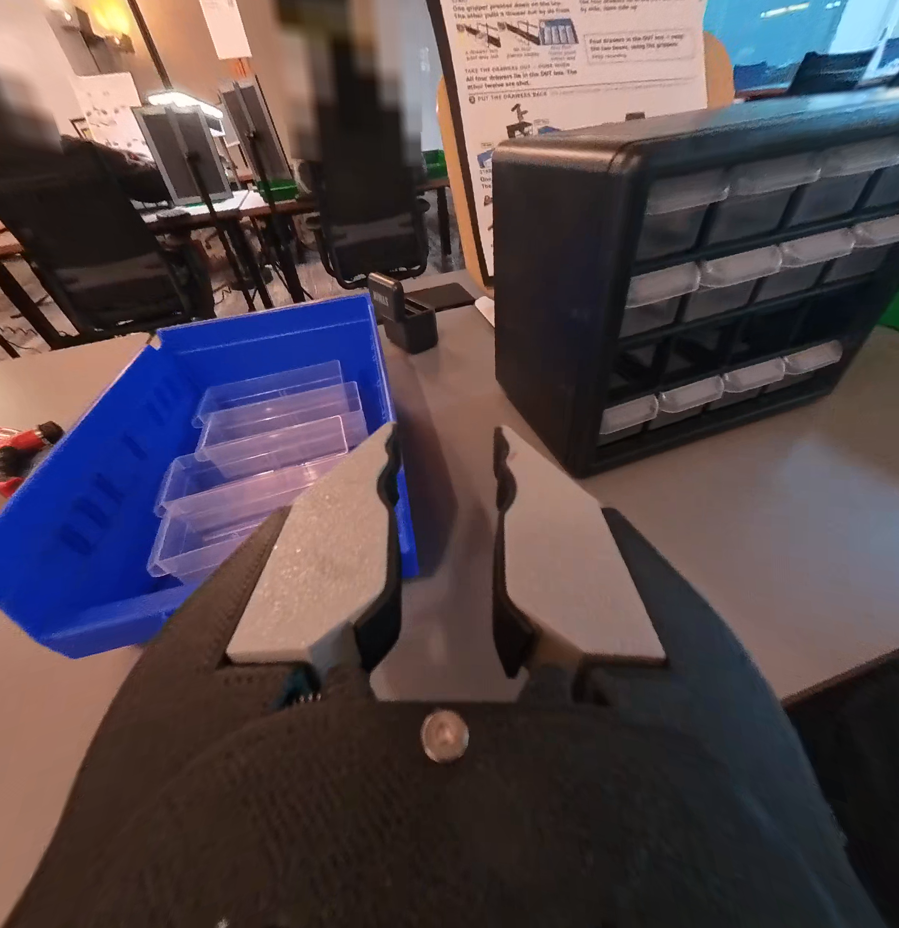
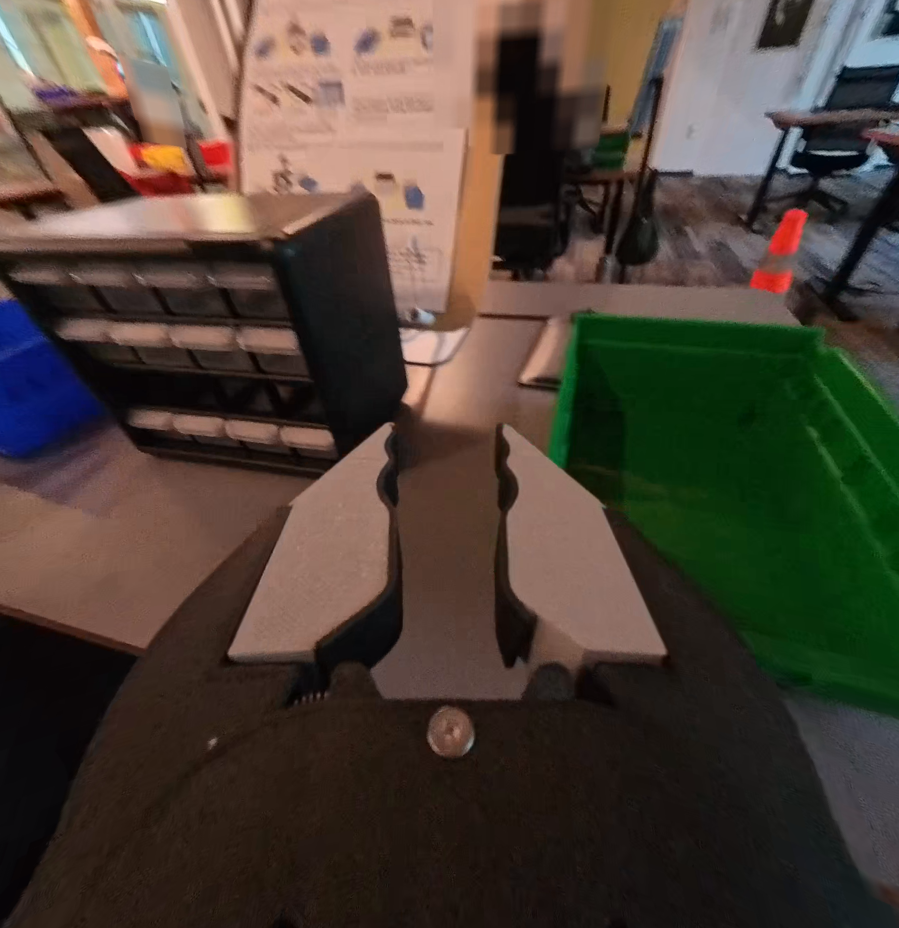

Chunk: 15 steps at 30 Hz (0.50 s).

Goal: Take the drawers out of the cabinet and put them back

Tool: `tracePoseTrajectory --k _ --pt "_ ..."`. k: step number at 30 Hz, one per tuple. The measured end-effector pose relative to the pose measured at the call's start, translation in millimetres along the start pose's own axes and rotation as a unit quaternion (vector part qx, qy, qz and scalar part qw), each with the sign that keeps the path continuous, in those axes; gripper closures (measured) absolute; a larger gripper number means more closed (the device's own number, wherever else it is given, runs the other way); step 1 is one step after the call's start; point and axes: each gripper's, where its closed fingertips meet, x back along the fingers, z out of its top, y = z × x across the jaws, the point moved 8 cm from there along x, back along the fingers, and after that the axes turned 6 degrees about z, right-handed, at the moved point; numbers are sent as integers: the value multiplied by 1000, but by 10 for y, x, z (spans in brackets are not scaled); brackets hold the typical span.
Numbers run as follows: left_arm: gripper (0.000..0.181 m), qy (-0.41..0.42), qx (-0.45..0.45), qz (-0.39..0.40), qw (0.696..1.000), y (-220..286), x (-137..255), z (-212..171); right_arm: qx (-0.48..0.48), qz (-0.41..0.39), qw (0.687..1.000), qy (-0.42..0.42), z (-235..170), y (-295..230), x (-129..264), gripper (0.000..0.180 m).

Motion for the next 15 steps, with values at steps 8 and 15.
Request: tracePoseTrajectory --k 8,15 --pt "145 -95 -74 31 992 -104 -195 -375 9 87 992 -92 -350 -473 -672 135" --pt "139 -114 -30 -51 992 149 -338 -532 42 104 983 -147 -506 -702 -915 132"
